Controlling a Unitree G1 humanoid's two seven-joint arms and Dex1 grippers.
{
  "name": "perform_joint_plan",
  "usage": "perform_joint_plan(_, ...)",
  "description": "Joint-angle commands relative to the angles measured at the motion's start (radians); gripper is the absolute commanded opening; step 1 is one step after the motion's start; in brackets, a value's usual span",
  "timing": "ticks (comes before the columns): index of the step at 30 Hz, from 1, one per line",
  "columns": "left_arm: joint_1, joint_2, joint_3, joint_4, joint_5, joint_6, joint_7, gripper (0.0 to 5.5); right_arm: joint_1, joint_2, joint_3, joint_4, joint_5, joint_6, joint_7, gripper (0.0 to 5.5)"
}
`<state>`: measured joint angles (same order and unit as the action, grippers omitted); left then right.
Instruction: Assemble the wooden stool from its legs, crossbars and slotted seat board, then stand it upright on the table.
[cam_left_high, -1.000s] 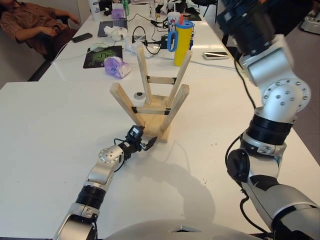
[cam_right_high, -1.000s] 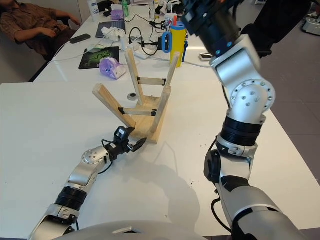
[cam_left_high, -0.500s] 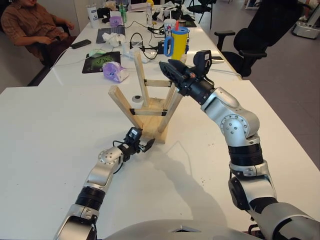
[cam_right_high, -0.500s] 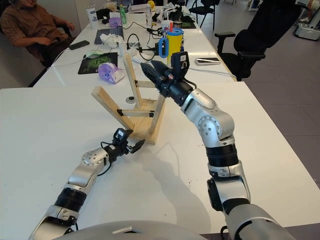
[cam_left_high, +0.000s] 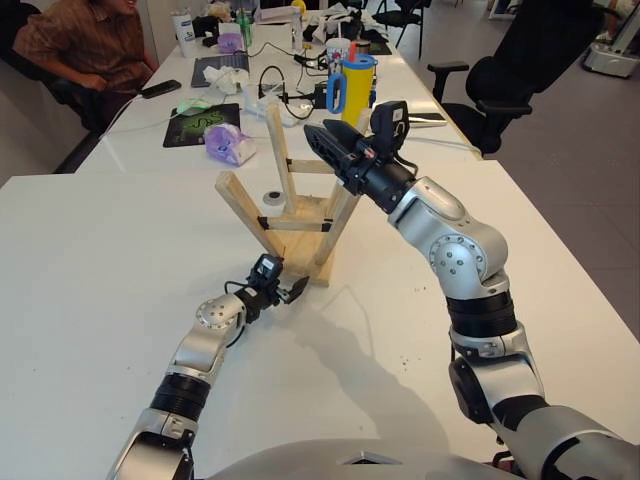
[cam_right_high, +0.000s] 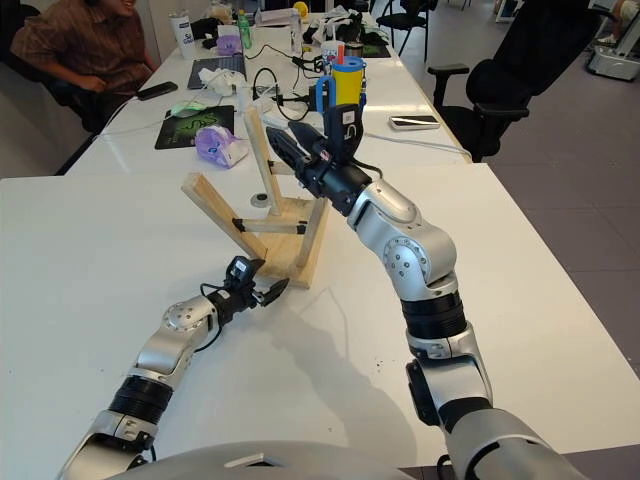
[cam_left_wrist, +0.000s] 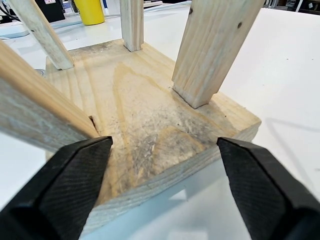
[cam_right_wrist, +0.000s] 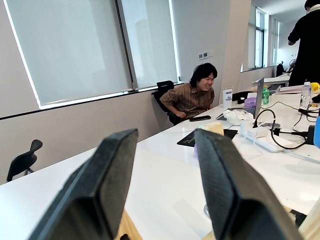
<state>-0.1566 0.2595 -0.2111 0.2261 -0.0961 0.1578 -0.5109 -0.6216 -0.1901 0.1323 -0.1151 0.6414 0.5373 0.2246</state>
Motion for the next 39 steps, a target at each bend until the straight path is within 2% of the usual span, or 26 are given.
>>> perform_joint_plan(1,0.073,-0.009,-0.023,0.074,0.03,0.106,0.018,3.93,0.114,-0.011,-0.029,0.153,-0.076,0.019,-0.005,2.1)
perform_joint_plan(5,0.078,-0.025,-0.024,0.055,0.029,0.1,0.037,3.93,0.016,-0.041,-0.128,0.093,-0.064,-0.049,0.019,2.1)
perform_joint_plan(7,0.08,-0.041,0.009,0.004,0.001,0.025,0.048,3.93,0.001,-0.06,-0.174,0.094,-0.088,-0.065,-0.003,2.1)
perform_joint_plan(9,0.098,-0.071,0.075,-0.116,-0.077,-0.072,0.049,3.93,0.035,-0.074,-0.197,0.12,-0.143,-0.08,-0.038,2.1)
perform_joint_plan(12,0.17,-0.061,0.1,-0.321,-0.139,-0.157,0.006,3.93,0.147,-0.032,-0.235,0.142,-0.18,-0.043,-0.138,2.1)
perform_joint_plan(15,0.305,-0.028,0.192,-0.439,-0.161,-0.233,0.02,3.93,0.287,0.014,-0.197,0.087,-0.22,-0.026,-0.182,2.1)
perform_joint_plan(16,0.334,-0.031,0.241,-0.442,-0.172,-0.241,0.047,3.93,0.317,0.03,-0.194,0.07,-0.224,-0.032,-0.184,1.91)
perform_joint_plan(18,0.322,-0.044,0.359,-0.413,-0.192,-0.225,0.152,3.93,0.356,0.051,-0.185,0.061,-0.25,-0.035,-0.203,1.67)
perform_joint_plan(21,0.242,-0.043,0.419,-0.378,-0.198,-0.185,0.23,3.93,0.364,0.065,-0.183,0.079,-0.283,-0.033,-0.216,1.28)
perform_joint_plan(24,0.054,-0.028,0.41,-0.288,-0.145,-0.097,0.313,3.93,0.345,0.075,-0.172,0.085,-0.296,-0.038,-0.188,0.8)
perform_joint_plan(28,-0.155,-0.032,0.353,-0.17,-0.101,-0.036,0.326,3.93,0.333,0.083,-0.13,0.077,-0.326,-0.026,-0.169,0.14)
perform_joint_plan(33,-0.102,-0.051,0.248,-0.239,-0.054,0.034,0.303,3.93,0.283,0.12,-0.103,0.085,-0.336,-0.007,-0.16,0.03)
perform_joint_plan(39,-0.046,-0.074,0.286,-0.273,-0.021,0.104,0.405,3.93,0.253,0.139,-0.093,0.137,-0.354,-0.021,-0.145,0.03)
